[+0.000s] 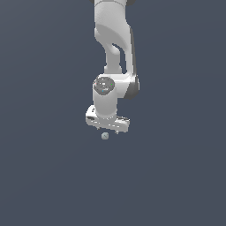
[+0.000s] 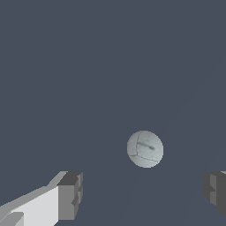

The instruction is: Pick up the object and move it to a goal position.

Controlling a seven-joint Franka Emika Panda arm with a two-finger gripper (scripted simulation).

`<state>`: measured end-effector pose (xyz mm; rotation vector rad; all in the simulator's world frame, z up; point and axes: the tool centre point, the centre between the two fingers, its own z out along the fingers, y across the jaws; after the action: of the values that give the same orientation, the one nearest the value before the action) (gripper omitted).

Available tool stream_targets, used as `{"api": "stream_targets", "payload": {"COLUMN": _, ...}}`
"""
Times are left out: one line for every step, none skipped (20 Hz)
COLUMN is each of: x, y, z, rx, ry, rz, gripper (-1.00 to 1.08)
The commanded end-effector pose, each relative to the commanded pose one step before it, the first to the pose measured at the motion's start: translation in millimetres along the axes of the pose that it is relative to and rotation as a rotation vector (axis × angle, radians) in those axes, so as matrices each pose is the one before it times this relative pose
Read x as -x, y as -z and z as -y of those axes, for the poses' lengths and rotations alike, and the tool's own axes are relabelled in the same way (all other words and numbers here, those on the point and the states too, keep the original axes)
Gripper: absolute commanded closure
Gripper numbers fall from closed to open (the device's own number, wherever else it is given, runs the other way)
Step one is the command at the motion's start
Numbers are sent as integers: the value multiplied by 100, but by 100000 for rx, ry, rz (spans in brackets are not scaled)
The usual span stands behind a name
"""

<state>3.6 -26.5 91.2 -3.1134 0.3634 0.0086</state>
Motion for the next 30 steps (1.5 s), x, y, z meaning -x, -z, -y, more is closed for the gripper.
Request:
{"api": "stream_targets", "payload": {"x": -227, "y": -1143, "z": -1010, "rx": 314, "ry": -4358, "rz": -423, "gripper": -92}}
{"api": "stream_targets", "payload": {"x": -55, "y": -309, "z": -277, "rx": 104, "ry": -1131, "rz": -79, "gripper": -92}}
{"api": "stream_targets", "payload": {"x": -43, "y": -240, "z": -217, "rx": 84, "ry": -881, "rz": -63, "gripper": -92}}
{"api": "stream_targets", "payload": {"x": -31, "y": -172, "z": -153, "rx": 61, "ry": -624, "rz": -46, "gripper": -92}}
{"api": "stream_targets", "payload": {"x": -19, "y": -103, "z": -96, "rx": 38, "ry": -382, "rz": -28, "gripper": -92}}
{"api": "stream_targets", "payload": {"x": -5, "y": -35, "z": -27, "rx": 12, "ry": -119, "rz": -9, "gripper": -92}}
{"api": "stream_targets", "payload": {"x": 72, "y": 132, "z": 97, "rx": -6, "ry": 668, "rz": 213, "gripper": -92}}
{"api": "stream_targets", "payload": {"x": 1, "y": -35, "z": 2, "rx": 0, "ry": 0, "rz": 0, "gripper": -92}}
{"api": "stream_targets", "payload": {"x": 3, "y": -106, "z": 6, "rx": 0, "ry": 0, "rz": 0, "gripper": -92}}
{"api": "stream_targets", "payload": {"x": 5, "y": -176, "z": 9, "rx": 0, "ry": 0, "rz": 0, "gripper": -92}}
{"api": "stream_targets", "payload": {"x": -1, "y": -233, "z": -27, "rx": 1, "ry": -66, "rz": -20, "gripper": -92}}
{"api": "stream_targets", "payload": {"x": 2, "y": -302, "z": -23, "rx": 1, "ry": -66, "rz": -20, "gripper": -92}}
{"api": "stream_targets", "payload": {"x": 13, "y": -383, "z": 20, "rx": 0, "ry": 0, "rz": 0, "gripper": -92}}
{"api": "stream_targets", "payload": {"x": 5, "y": -433, "z": -33, "rx": 2, "ry": -93, "rz": -29, "gripper": -92}}
{"api": "stream_targets", "payload": {"x": 12, "y": -503, "z": -14, "rx": 2, "ry": -66, "rz": -20, "gripper": -92}}
{"api": "stream_targets", "payload": {"x": 15, "y": -565, "z": -11, "rx": 2, "ry": -66, "rz": -20, "gripper": -92}}
{"api": "stream_targets", "payload": {"x": 9, "y": -545, "z": -28, "rx": 2, "ry": -93, "rz": -29, "gripper": -92}}
{"api": "stream_targets", "payload": {"x": 5, "y": -476, "z": -14, "rx": 1, "ry": -66, "rz": -20, "gripper": -92}}
{"api": "stream_targets", "payload": {"x": -4, "y": -401, "z": -16, "rx": 1, "ry": -66, "rz": -21, "gripper": -92}}
{"api": "stream_targets", "payload": {"x": -5, "y": -339, "z": 21, "rx": 0, "ry": 0, "rz": 0, "gripper": -92}}
{"api": "stream_targets", "payload": {"x": -23, "y": -252, "z": -20, "rx": -2, "ry": -66, "rz": -21, "gripper": -92}}
{"api": "stream_targets", "payload": {"x": -23, "y": -193, "z": 17, "rx": 0, "ry": 0, "rz": 0, "gripper": -92}}
{"api": "stream_targets", "payload": {"x": -28, "y": -125, "z": 14, "rx": 0, "ry": 0, "rz": 0, "gripper": -92}}
{"api": "stream_targets", "payload": {"x": -25, "y": -66, "z": 10, "rx": 0, "ry": 0, "rz": 0, "gripper": -92}}
{"api": "stream_targets", "payload": {"x": -11, "y": -19, "z": 4, "rx": 0, "ry": 0, "rz": 0, "gripper": -92}}
{"api": "stream_targets", "payload": {"x": 0, "y": 0, "z": 0, "rx": 0, "ry": 0, "rz": 0, "gripper": 108}}
{"api": "stream_targets", "payload": {"x": 0, "y": 0, "z": 0, "rx": 0, "ry": 0, "rz": 0, "gripper": 108}}
{"api": "stream_targets", "payload": {"x": 0, "y": 0, "z": 0, "rx": 0, "ry": 0, "rz": 0, "gripper": 108}}
{"api": "stream_targets", "payload": {"x": 0, "y": 0, "z": 0, "rx": 0, "ry": 0, "rz": 0, "gripper": 108}}
{"api": "stream_targets", "payload": {"x": 0, "y": 0, "z": 0, "rx": 0, "ry": 0, "rz": 0, "gripper": 108}}
